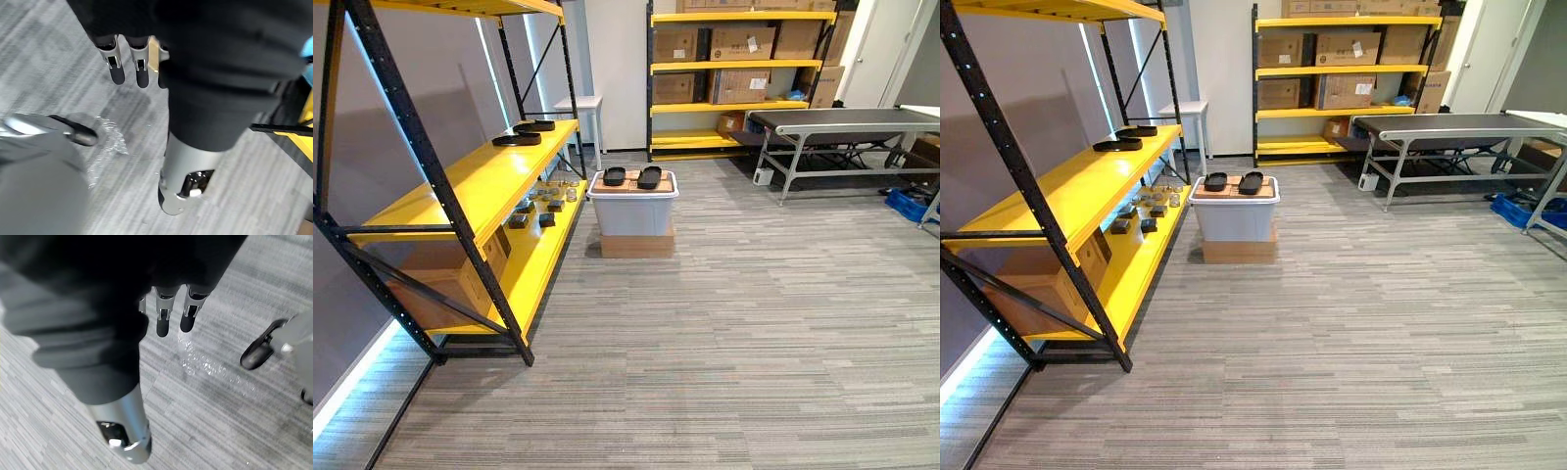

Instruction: Walk over and take plastic housings, then place them on the shelf

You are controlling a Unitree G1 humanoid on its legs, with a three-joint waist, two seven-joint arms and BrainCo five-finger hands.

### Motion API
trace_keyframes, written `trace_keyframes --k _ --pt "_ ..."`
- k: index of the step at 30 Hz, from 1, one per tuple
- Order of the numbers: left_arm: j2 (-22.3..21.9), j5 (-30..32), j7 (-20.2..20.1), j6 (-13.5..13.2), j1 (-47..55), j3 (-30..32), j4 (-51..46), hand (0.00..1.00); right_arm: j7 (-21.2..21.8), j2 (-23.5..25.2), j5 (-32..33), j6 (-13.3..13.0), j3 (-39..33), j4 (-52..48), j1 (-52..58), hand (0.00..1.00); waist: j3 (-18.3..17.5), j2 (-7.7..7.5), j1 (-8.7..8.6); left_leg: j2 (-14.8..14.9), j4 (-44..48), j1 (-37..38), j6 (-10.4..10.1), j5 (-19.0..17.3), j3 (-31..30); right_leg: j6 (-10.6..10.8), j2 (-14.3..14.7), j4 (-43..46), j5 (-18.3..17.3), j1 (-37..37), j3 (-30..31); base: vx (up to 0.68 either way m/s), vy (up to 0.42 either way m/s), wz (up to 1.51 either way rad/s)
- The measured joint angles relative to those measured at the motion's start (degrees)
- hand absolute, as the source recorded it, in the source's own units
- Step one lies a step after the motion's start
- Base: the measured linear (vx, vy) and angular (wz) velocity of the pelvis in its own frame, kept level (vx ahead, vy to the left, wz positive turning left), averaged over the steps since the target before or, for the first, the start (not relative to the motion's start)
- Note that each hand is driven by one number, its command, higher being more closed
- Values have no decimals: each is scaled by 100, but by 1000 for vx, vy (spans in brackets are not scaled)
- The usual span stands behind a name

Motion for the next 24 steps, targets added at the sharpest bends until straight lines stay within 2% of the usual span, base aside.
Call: trace_keyframes --k 6,13,20,24 --pt "341 -3 31 -263 -188 -5 -600 0 -7 -307 -122 -116 241 -340 -240 0 55 31 1 45 -83 100 -136 -59 18 23 45 -82 5 114 -92 33 -46 -2" --pt "351 -104 120 -295 -106 -5 -731 0 -135 -433 -119 -224 460 -558 -306 0 140 24 8 71 -79 203 -233 -123 91 120 57 -76 -58 205 -96 10 -28 -2" --pt "86 -38 258 -355 70 -12 -737 0 -217 -349 -124 -231 506 -556 -203 0 146 30 0 88 41 239 -298 -173 99 174 54 10 -104 266 -98 -6 -12 1" --pt "-162 137 319 -344 86 -155 -481 0 -266 -70 -127 -229 567 -489 -122 0 159 39 -4 107 56 243 -296 -173 97 173 68 43 -119 266 -107 -40 -29 1"
